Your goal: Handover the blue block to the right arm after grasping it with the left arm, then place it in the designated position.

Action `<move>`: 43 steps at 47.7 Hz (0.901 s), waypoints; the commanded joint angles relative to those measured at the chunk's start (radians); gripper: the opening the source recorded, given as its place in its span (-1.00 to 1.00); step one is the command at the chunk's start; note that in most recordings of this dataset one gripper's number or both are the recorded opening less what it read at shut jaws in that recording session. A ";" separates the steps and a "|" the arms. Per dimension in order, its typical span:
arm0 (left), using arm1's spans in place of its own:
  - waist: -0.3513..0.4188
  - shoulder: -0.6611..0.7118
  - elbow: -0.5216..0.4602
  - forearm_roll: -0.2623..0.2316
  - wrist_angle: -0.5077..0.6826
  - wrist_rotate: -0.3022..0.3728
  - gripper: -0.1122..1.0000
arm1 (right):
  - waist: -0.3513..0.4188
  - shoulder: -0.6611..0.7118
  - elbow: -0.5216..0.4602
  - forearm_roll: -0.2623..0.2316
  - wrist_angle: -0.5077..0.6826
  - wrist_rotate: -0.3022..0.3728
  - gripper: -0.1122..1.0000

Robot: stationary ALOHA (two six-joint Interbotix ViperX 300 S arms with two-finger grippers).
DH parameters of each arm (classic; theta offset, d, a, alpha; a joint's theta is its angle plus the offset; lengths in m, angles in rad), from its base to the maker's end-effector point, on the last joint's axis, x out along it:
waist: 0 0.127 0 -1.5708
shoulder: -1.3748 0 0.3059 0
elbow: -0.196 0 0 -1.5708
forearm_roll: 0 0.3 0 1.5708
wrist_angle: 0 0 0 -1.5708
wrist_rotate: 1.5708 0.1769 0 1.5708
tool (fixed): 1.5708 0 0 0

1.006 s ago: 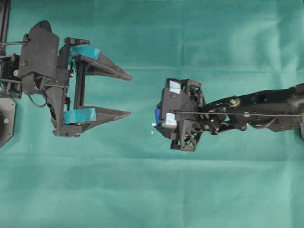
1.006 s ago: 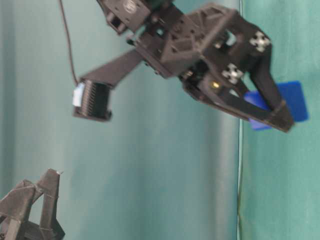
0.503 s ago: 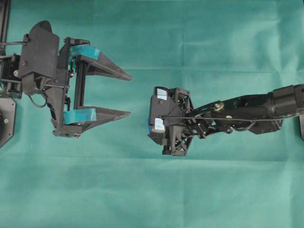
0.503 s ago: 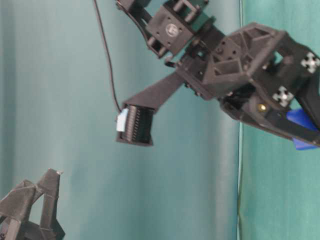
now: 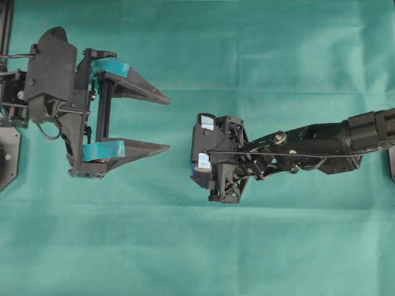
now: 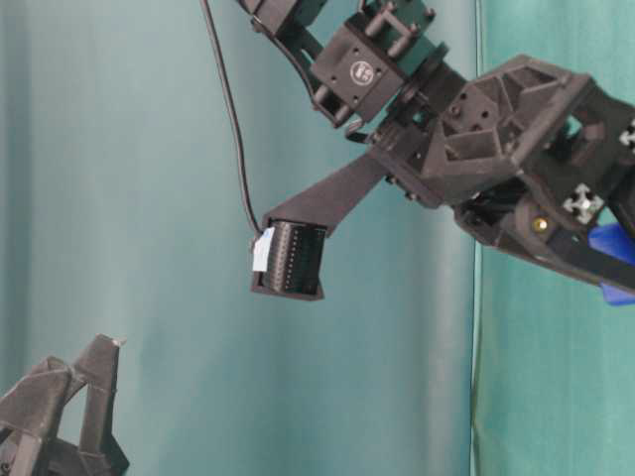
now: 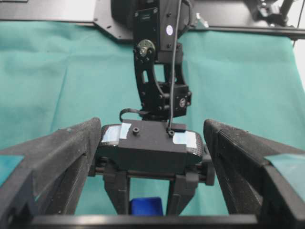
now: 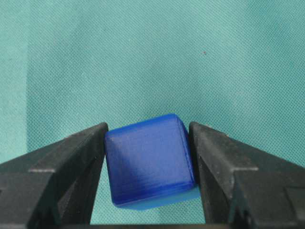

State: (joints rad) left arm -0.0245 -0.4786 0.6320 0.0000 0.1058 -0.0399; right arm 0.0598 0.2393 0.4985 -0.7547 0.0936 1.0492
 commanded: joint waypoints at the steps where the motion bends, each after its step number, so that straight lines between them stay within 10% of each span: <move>1: 0.003 -0.006 -0.026 -0.002 -0.005 0.002 1.00 | -0.003 -0.015 -0.021 0.002 -0.008 0.002 0.26; 28: 0.003 -0.006 -0.026 -0.002 -0.005 0.000 1.00 | -0.002 -0.018 -0.015 0.020 -0.035 0.003 0.26; 36: 0.003 -0.005 -0.028 -0.002 -0.005 0.000 1.00 | -0.002 -0.020 -0.025 0.057 0.005 0.008 0.86; 43: 0.003 -0.005 -0.028 -0.002 -0.005 0.000 1.00 | -0.002 -0.025 -0.028 0.057 0.012 0.008 0.90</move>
State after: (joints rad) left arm -0.0230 -0.4771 0.6335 -0.0015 0.1058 -0.0399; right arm 0.0583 0.2393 0.4955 -0.7010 0.1043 1.0538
